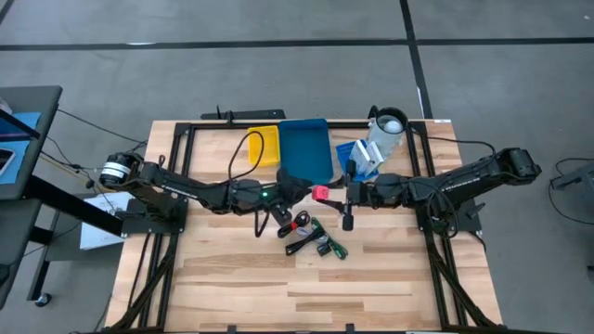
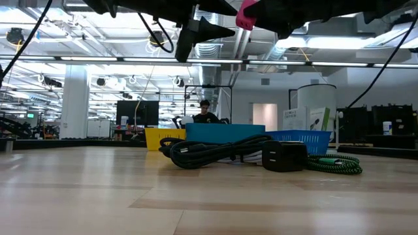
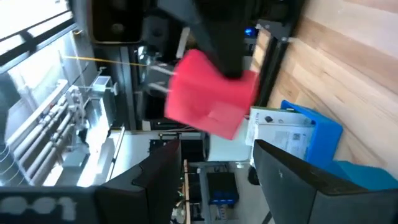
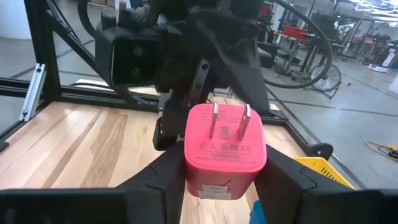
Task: Pick and place items into bin
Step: Put the pink charger adapter into the yellow basket
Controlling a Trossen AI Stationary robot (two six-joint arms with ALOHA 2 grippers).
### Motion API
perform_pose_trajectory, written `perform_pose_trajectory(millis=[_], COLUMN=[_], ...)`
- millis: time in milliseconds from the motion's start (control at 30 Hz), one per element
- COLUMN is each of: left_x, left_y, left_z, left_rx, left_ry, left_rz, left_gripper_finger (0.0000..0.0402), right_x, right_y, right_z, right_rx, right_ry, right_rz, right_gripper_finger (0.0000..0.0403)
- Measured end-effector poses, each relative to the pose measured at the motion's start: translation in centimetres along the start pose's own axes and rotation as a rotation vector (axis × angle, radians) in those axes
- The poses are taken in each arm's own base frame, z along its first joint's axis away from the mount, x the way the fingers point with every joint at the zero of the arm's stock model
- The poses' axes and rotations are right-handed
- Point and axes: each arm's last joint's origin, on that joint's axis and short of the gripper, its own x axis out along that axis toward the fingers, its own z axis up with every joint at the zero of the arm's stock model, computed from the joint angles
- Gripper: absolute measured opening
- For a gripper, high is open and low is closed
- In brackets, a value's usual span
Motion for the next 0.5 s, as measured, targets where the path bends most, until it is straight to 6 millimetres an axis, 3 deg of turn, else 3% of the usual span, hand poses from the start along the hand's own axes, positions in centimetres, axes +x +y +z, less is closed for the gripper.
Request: perform_pose_trajectory(millis=[500], left_x=[-0.01], left_y=[0.21], left_z=[0.08], left_rx=[-0.020], left_ry=[-0.026], left_rz=[0.017], left_gripper_finger=[0.0194], right_x=[0.00], right_y=[0.00], right_z=[0.00], right_rx=[0.000], right_ry=[0.000], right_rz=[0.000], right_gripper_finger=[0.0156])
